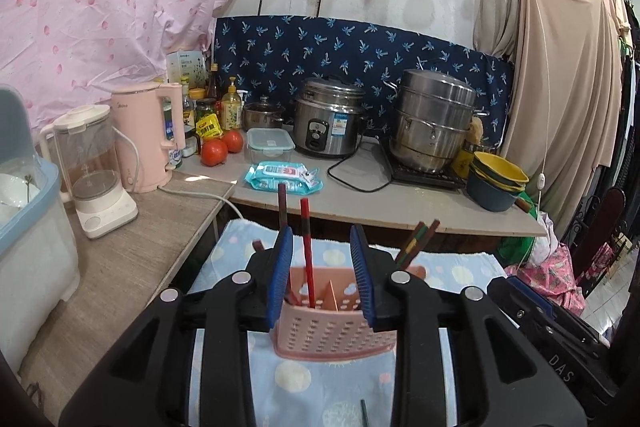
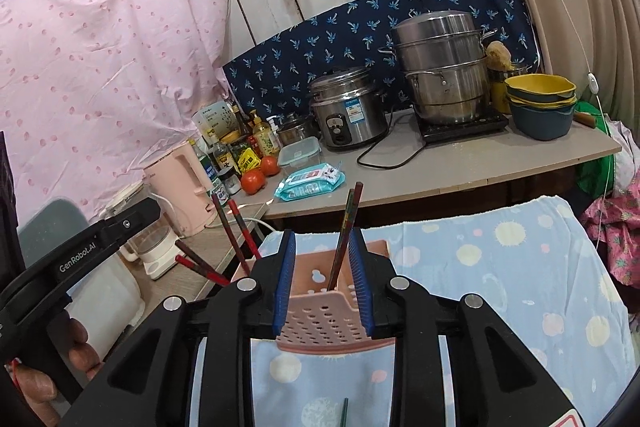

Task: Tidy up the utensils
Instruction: 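Open the left tool over the basket while the right tool releases the dark-red chopstick, then move both tools back toward the green chopstick and gold spoon on the cloth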

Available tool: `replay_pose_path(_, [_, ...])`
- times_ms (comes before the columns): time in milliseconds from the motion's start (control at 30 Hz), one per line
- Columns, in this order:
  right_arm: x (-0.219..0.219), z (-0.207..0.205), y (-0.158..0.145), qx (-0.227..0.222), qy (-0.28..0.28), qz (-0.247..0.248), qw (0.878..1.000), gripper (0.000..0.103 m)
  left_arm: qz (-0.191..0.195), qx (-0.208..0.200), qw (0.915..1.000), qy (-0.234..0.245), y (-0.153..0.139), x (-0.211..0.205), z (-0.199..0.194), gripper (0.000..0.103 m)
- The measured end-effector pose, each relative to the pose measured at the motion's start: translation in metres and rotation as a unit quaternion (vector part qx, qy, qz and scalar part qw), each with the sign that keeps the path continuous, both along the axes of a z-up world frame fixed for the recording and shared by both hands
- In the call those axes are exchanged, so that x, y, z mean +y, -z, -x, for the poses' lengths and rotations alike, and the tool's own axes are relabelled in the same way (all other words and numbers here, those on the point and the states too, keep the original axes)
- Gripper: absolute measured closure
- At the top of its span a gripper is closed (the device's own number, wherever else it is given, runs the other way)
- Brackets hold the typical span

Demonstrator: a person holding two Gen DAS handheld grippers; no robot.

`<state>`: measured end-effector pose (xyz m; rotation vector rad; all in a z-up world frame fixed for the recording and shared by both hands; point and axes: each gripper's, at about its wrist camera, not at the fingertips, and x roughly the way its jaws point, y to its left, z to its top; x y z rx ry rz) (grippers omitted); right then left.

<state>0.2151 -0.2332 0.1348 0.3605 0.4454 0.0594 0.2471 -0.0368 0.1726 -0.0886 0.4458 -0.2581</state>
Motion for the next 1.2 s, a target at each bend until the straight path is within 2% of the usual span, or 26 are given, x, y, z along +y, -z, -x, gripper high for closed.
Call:
replay_pose_path(200, [0.005, 0.028, 0.014, 0.016, -0.010, -0.001, 1.000, 0.076, -0.007, 0.023, 0.9997, 0.004, 0.023, 0.004, 0.024, 0.074])
replay_pose_path(500, [0.020, 0.073, 0.052, 0.055, -0.023, 0.010, 0.998, 0.076, -0.018, 0.072, 0.9972, 0.011, 0.072, 0.009, 0.062, 0.074])
replay_pose_path(933, [0.044, 0.136, 0.135, 0.153, -0.050, 0.033, 0.986, 0.076, -0.029, 0.156, 0.9872, 0.014, 0.142, 0.018, 0.112, 0.074])
replay_pose_path(1200, [0.063, 0.164, 0.168, 0.193, -0.077, 0.037, 0.977, 0.076, -0.047, 0.199, 0.9786, 0.021, 0.180, 0.017, 0.141, 0.074])
